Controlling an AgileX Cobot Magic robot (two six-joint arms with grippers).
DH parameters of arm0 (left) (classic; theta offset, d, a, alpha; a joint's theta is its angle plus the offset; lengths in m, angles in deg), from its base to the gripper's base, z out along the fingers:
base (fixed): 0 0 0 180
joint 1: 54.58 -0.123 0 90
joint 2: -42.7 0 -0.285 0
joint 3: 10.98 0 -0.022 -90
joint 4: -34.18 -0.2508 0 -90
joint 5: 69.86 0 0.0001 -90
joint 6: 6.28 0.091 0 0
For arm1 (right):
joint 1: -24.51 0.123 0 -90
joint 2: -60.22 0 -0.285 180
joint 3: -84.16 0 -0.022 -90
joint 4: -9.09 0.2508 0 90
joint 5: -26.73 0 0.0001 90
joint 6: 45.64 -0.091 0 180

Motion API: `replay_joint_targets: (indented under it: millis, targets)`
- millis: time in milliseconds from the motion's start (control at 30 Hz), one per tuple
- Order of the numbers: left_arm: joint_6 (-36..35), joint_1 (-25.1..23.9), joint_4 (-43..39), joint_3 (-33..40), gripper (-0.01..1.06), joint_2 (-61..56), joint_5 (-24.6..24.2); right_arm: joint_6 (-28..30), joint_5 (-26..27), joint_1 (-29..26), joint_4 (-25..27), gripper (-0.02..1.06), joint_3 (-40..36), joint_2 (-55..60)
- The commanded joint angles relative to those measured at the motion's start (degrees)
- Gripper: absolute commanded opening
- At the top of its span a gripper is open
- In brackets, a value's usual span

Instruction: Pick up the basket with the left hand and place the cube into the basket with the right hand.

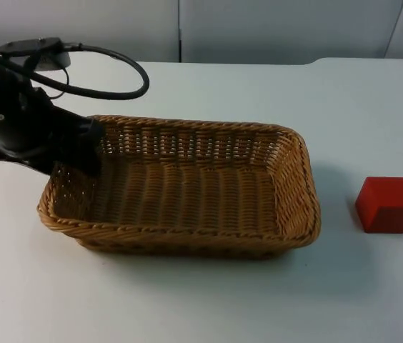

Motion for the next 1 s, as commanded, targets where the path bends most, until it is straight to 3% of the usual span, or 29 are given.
replay_joint_targets:
  millis: [0, 267, 367, 400, 500, 700, 967]
  targets:
    - [-0.38, 0.25, -0.54, -0.15, 0.62, -0.01, 0.58, 0.03, 0.34, 0.14, 0.07, 0.00, -0.30, -0.29]
    - [-0.38, 0.25, 1.34, -0.15, 0.62, 1.88, 0.33, 0.03, 0.34, 0.14, 0.07, 0.00, -0.30, -0.29]
    - [-0.38, 0.38, 1.46, -0.15, 0.53, 2.97, 0.04, 0.03, 0.34, 0.14, 0.07, 0.00, -0.30, -0.29]
    - [-0.38, 0.49, 1.46, -0.15, 0.45, 3.28, 0.04, 0.03, 0.34, 0.14, 0.07, 0.00, -0.30, -0.29]
    - [-0.20, 0.49, 2.10, -0.15, 0.00, 3.42, 0.27, 0.03, 0.34, 0.14, 0.07, 0.00, -0.30, -0.29]
    - [-2.42, 0.22, 2.98, -0.15, 0.00, 2.01, -0.98, 0.03, 0.34, 0.14, 0.07, 0.00, -0.30, -0.29]
    - [-8.14, -5.14, 2.56, -0.15, 0.00, -9.12, -3.02, 0.03, 0.34, 0.14, 0.07, 0.00, -0.30, -0.29]
